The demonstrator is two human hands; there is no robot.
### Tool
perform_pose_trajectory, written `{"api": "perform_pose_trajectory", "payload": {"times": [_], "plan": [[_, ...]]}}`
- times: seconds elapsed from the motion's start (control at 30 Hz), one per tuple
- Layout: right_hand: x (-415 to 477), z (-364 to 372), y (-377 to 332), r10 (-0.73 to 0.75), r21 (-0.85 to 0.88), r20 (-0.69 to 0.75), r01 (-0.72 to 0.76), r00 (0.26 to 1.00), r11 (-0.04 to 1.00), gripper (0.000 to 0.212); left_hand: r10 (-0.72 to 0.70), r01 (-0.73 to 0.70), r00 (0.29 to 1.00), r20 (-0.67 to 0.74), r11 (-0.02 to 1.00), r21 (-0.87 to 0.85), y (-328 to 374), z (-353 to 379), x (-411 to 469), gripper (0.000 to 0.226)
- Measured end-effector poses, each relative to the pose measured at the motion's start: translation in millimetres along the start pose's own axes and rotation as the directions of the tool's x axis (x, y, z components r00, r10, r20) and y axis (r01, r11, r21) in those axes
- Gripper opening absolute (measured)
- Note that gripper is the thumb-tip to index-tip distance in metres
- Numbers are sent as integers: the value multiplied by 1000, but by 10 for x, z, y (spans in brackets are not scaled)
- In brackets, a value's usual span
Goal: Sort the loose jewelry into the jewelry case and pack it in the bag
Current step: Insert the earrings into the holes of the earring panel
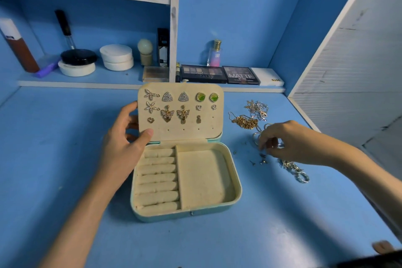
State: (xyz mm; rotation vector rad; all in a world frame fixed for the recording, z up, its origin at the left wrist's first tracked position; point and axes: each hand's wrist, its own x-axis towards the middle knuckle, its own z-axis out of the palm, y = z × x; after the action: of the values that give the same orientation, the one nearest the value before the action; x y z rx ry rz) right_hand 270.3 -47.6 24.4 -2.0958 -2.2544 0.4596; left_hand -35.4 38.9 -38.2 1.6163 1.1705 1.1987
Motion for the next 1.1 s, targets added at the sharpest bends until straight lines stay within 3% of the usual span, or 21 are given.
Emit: {"api": "perform_pose_trajectory", "payload": {"times": [0.17, 0.33, 0.57, 1.1], "plan": [[-6, -7, 42, 19, -26, 33, -18, 999, 999, 27, -8, 8, 1000, -5, 1000, -8, 16, 6, -3, 58], [-2, 31, 65, 49, -13, 43, -48, 998, 999, 11, -14, 14, 1000, 2, 1000, -28, 10, 8, 0, 57], [17, 62, 83, 66, 2, 51, -66, 997, 998, 9, -15, 16, 1000, 12, 999, -30, 30, 5, -7, 59], [63, 36, 25, 2, -26, -30, -2, 1000, 1000, 4, -18, 19, 1000, 15, 999, -49, 64, 7, -21, 58]]}}
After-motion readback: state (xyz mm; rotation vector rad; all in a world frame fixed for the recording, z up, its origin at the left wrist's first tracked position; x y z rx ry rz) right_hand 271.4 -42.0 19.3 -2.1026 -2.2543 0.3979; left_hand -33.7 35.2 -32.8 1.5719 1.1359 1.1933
